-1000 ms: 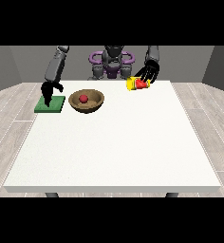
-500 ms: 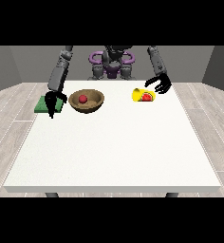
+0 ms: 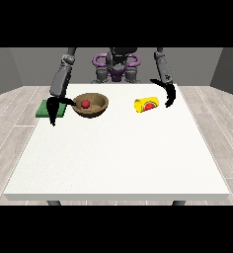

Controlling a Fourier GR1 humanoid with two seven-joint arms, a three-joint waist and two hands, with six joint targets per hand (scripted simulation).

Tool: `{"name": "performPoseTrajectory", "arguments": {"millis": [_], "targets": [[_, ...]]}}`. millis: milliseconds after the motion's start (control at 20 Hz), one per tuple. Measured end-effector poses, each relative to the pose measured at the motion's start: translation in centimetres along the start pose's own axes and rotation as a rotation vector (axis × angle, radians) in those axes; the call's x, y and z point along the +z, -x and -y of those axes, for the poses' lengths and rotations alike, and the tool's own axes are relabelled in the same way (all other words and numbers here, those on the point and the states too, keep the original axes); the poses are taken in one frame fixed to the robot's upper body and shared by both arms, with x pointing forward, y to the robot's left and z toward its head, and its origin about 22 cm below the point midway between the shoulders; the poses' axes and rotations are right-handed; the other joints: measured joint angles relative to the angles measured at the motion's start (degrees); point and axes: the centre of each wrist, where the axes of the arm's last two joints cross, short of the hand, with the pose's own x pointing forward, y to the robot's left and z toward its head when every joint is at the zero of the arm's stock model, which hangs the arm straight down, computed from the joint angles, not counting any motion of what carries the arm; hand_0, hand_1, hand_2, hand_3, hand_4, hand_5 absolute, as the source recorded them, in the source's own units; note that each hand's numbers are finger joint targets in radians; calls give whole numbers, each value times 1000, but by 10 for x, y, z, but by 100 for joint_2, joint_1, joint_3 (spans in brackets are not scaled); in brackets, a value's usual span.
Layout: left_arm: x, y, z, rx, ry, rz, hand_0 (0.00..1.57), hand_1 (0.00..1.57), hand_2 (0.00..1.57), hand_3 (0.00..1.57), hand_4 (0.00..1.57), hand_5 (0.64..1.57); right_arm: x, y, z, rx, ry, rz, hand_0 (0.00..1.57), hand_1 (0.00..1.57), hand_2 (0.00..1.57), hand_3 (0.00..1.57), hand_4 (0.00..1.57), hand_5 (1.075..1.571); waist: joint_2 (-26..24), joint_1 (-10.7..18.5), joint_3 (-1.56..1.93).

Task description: Pick the cup and pour the ball into the bowl, then pick the bowl and place it on the pad

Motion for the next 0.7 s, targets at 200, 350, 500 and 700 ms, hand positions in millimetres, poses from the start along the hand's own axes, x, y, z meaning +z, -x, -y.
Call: {"name": "performPoseTrajectory", "arguments": {"millis": [200,350,500,700], "targets": [[4,0,1,26,-1,-34,0,0,0,0,0,687,1,13,-14,-21,3,-66,0,0,0,0,0,1571,-238,-119,-4],[26,16,-2,35,-13,-113,0,0,0,0,0,667,7,27,-31,-65,-24,-150,0,0,0,0,0,1567,-670,-331,43],[59,37,-5,45,-41,-228,0,0,0,0,0,679,12,39,-52,-63,-50,-247,0,0,0,0,0,1570,-1311,-656,69],[82,47,-13,59,-56,-303,0,0,0,0,0,697,29,62,-84,-72,-63,-345,0,0,0,0,0,1570,-1757,-902,91]]}}
